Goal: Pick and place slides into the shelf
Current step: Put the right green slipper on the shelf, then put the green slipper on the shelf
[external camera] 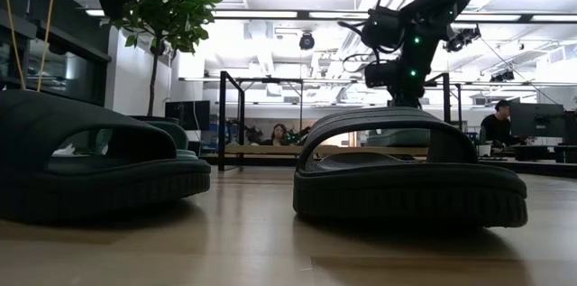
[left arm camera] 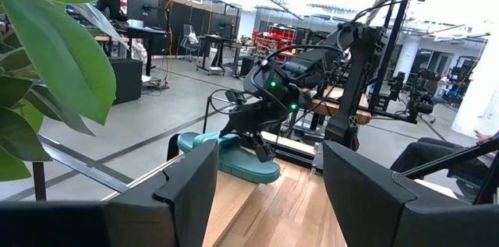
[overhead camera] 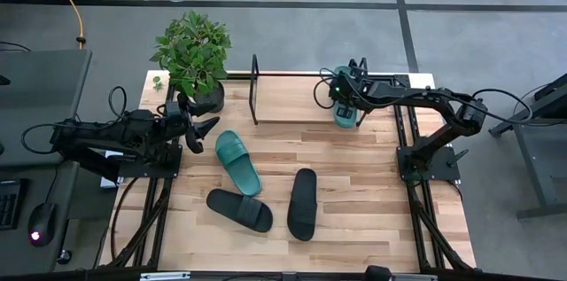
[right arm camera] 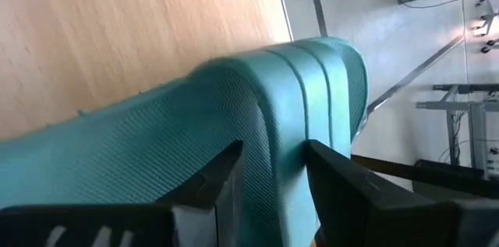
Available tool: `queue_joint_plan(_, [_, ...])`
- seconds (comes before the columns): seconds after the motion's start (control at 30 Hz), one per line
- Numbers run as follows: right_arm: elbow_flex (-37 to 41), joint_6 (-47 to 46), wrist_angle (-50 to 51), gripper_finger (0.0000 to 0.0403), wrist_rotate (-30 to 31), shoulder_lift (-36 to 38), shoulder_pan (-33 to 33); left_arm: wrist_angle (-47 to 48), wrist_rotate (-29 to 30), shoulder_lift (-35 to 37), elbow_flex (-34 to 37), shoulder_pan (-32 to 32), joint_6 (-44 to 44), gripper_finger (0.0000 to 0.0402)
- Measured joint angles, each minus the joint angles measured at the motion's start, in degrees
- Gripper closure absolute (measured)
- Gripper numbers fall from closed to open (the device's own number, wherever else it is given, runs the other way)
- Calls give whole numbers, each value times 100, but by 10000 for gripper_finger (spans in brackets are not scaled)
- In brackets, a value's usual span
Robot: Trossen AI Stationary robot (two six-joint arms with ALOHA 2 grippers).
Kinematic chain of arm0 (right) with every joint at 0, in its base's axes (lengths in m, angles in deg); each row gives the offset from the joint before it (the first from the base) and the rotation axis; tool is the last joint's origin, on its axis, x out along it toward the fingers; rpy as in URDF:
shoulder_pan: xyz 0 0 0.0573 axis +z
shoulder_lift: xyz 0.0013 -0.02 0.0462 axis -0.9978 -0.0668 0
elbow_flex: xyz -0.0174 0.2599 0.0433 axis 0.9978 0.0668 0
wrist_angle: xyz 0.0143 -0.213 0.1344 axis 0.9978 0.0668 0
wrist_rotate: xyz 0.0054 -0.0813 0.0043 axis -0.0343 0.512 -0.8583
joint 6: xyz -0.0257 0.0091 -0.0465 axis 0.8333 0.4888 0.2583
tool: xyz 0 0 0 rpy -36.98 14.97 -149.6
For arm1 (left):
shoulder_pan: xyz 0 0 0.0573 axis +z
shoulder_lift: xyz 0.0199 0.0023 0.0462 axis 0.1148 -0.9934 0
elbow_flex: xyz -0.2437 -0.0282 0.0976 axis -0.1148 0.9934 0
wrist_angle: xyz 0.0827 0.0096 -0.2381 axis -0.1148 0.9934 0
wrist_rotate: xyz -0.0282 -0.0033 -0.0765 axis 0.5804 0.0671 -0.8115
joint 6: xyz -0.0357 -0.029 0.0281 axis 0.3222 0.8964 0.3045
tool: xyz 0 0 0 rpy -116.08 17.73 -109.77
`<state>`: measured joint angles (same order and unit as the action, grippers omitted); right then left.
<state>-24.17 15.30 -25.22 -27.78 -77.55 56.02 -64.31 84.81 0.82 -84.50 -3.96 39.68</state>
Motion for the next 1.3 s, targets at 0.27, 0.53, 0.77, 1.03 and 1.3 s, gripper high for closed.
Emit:
queue_joint_plan(0.27, [-37, -109, 70, 276, 145, 2, 270, 2, 0, 0, 0, 0, 0, 186])
queue_joint_plan(0.53, [-39, -408, 229, 276, 760, 2, 615, 4, 0, 0, 0, -1, 0, 186])
queue_joint_plan(0.77, [-62, -582, 248, 276, 1352, 4, 1086, 7, 0, 0, 0, -2, 0, 186])
queue_joint_plan(1.03, [-541, -1340, 578, 276, 1189, 7, 1647, 27, -1, 0, 0, 0, 0, 186])
queue_joint_plan(1.3, [-1089, -2019, 652, 276, 373, 9, 2225, 31, -2, 0, 0, -2, 0, 186])
